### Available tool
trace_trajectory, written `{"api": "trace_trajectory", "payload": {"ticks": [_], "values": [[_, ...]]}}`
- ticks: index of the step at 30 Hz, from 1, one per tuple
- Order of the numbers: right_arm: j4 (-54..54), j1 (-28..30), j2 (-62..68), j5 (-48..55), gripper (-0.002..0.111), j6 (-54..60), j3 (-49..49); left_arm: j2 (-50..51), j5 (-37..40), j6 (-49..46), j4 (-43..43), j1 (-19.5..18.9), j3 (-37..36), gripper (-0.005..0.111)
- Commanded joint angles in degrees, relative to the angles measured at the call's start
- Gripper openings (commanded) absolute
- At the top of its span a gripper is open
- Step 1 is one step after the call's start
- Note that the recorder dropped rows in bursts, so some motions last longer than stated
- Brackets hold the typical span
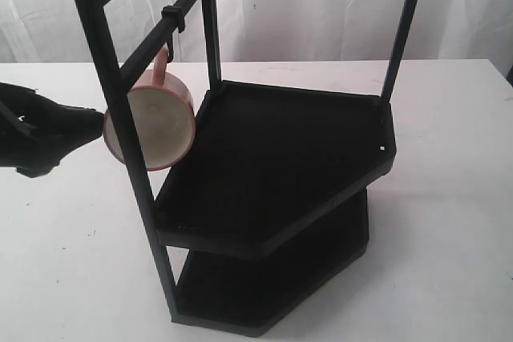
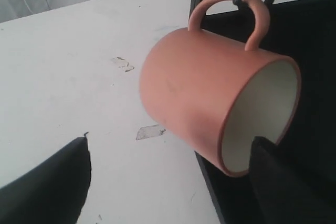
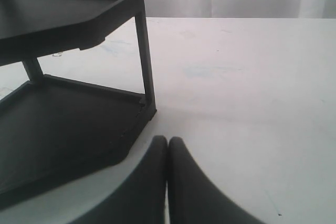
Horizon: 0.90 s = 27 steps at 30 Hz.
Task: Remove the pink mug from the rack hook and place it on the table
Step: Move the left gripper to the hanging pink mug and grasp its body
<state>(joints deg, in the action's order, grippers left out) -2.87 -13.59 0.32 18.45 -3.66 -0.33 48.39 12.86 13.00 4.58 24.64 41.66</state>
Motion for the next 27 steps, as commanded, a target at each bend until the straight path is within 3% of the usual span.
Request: {"api": "trace_trajectory", "payload": {"ticks": [1,20,24,27], "values": [[-0.14,0.44,-0.32,-0.48,0.000,-0.09,0.33,1.12,-5.32,0.53,-3.23,-0.19,-1.58,0.083],[-0.14,0.44,-0.32,-0.48,0.000,-0.09,0.33,11.54,-20.33,1.61,-5.76,-0.19,-5.10,0.082],[-0.14,0.44,-0.32,-0.48,0.000,-0.09,0.33,12.19,-21.76,0.96,-5.76,-0.19,-5.10,0.062],[-0.14,0.44,-0.32,-0.48,0.000,-0.09,0.33,12.19,-21.81,0.96,-5.76,-0.19,-5.10,0.054]]}}
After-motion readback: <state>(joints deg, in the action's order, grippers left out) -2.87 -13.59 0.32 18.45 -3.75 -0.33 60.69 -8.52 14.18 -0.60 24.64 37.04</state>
